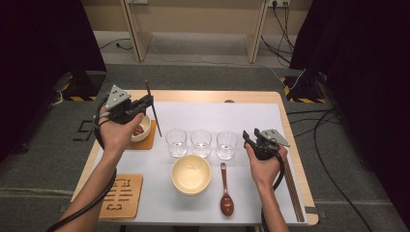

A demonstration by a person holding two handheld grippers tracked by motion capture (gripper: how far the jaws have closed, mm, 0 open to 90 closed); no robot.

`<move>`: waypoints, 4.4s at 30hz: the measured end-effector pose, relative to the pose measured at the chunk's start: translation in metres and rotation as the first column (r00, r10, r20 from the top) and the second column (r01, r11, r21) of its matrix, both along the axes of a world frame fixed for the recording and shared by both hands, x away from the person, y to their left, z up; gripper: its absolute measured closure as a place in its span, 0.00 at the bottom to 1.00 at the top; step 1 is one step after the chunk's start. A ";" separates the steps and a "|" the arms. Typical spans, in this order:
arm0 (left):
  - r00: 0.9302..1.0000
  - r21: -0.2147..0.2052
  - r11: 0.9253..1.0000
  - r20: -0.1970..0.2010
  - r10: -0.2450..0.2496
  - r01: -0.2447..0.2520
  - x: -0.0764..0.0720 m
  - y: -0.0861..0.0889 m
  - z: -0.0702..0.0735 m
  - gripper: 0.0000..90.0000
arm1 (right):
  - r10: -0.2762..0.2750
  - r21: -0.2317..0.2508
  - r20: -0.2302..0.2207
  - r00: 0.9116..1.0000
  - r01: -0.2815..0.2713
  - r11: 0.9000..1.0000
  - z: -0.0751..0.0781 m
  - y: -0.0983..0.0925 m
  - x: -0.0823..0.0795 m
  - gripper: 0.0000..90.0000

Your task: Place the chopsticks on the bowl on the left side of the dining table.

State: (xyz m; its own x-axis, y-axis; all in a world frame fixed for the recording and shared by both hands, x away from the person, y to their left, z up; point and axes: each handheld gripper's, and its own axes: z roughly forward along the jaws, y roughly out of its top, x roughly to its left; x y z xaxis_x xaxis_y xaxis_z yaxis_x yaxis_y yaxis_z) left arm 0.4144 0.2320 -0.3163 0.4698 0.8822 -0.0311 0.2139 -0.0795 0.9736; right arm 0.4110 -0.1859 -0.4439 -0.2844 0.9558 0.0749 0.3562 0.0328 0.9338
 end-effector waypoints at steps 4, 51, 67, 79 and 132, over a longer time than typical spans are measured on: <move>1.000 -0.003 1.000 -0.002 0.010 -0.010 -0.006 0.008 -0.003 0.93 | -0.012 0.003 -0.002 1.000 0.012 1.000 -0.003 -0.004 -0.002 0.58; 0.975 0.061 0.988 -0.167 0.147 -0.139 0.022 0.061 -0.046 0.93 | -0.033 -0.007 -0.018 0.999 0.033 0.999 -0.007 -0.011 -0.005 0.58; 0.937 0.164 0.977 -0.300 0.180 -0.135 0.072 0.038 -0.063 0.93 | -0.028 -0.018 -0.014 0.999 0.028 0.999 -0.007 -0.011 -0.006 0.58; 0.901 0.233 0.961 -0.368 0.229 -0.149 0.091 0.028 -0.078 0.93 | -0.027 -0.021 -0.012 1.000 0.027 0.999 -0.007 -0.010 -0.006 0.58; 0.845 0.262 0.954 -0.469 0.257 -0.145 0.085 0.051 -0.088 0.57 | -0.026 -0.025 -0.023 0.999 0.026 0.999 -0.009 -0.008 -0.006 0.58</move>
State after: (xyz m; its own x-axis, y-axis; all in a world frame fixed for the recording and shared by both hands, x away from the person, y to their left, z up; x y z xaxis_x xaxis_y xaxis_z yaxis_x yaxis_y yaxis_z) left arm 0.4991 0.2834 -0.4043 0.2533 0.9673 -0.0151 0.6932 -0.1706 0.7003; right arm 0.4050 -0.1938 -0.4528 -0.2578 0.9645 0.0571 0.3787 0.0465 0.9243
